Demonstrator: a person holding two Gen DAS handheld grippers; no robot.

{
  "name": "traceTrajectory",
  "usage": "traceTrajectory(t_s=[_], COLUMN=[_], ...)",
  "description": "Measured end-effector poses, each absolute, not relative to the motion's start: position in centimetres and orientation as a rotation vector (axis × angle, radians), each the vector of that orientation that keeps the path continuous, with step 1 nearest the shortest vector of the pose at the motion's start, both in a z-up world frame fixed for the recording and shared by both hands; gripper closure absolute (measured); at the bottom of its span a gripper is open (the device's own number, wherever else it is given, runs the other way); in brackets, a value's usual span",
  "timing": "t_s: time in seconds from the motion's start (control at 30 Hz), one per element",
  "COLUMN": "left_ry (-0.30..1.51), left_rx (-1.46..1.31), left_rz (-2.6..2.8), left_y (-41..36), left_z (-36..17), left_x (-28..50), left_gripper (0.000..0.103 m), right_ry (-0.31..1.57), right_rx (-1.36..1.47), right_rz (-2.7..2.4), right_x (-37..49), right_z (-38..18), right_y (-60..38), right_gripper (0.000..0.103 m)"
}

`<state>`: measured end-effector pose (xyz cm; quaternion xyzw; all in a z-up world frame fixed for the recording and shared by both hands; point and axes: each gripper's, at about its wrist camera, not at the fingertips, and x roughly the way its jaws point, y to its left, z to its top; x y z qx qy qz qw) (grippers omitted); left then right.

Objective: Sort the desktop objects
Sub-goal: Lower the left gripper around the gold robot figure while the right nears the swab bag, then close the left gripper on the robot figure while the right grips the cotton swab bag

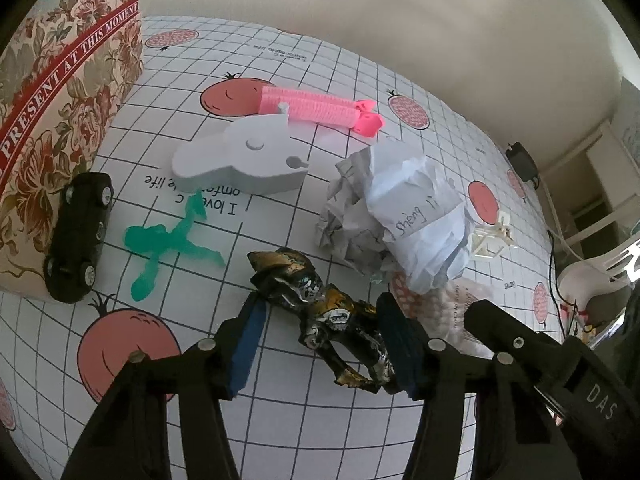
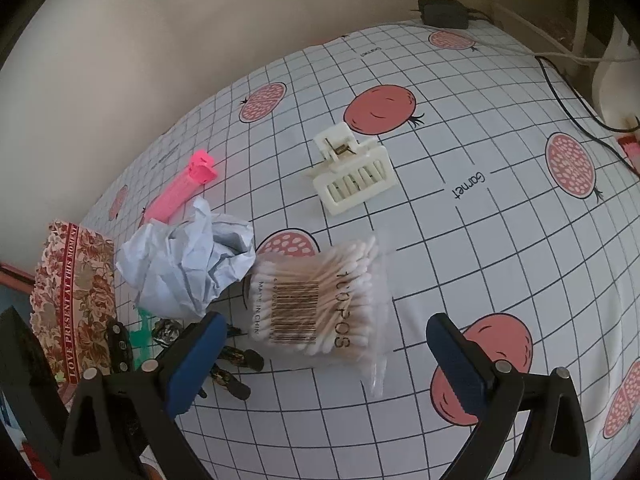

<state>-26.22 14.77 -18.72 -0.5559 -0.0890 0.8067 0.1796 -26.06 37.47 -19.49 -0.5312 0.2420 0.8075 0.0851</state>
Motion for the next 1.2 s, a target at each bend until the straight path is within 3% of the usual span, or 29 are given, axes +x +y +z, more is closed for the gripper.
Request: traceTrajectory(t_s=[0.1, 0.23, 0.57, 0.93, 1.2], left_ry=[-0.263, -0.314, -0.215, -0.249, -0.258], left_rx=[-1.571, -1.566, -1.618, -1.687, -1.693], left_rz=[2.274, 2.237, 2.271, 2.271, 2.275], left_y=[14.7, 14.4, 13.3, 10.6, 9.4], left_z=[-18.8, -18.8, -18.3, -18.0, -17.8], left_x=[-26.2, -26.0, -25.8, -25.9, -26.0], left_gripper=[0.047, 0.065, 0.066, 0.066, 0.066], right_ry=[0.735, 0.742, 0.667, 0.493, 0.413], right_rx=[-1.587, -1.588, -1.598, -1.58, -1.553], right_rz=[2.401, 2.404, 2.389, 2.362, 2.366], right_x=[-26.1, -26.2, -26.6, -27.1, -27.3], right_z=[-19.6, -19.8, -20.6, -21.5, -21.1], right_y=[37.3, 36.9, 35.9, 34.8, 33.8], right_gripper=[0.001, 0.001, 0.001, 0.002, 0.019])
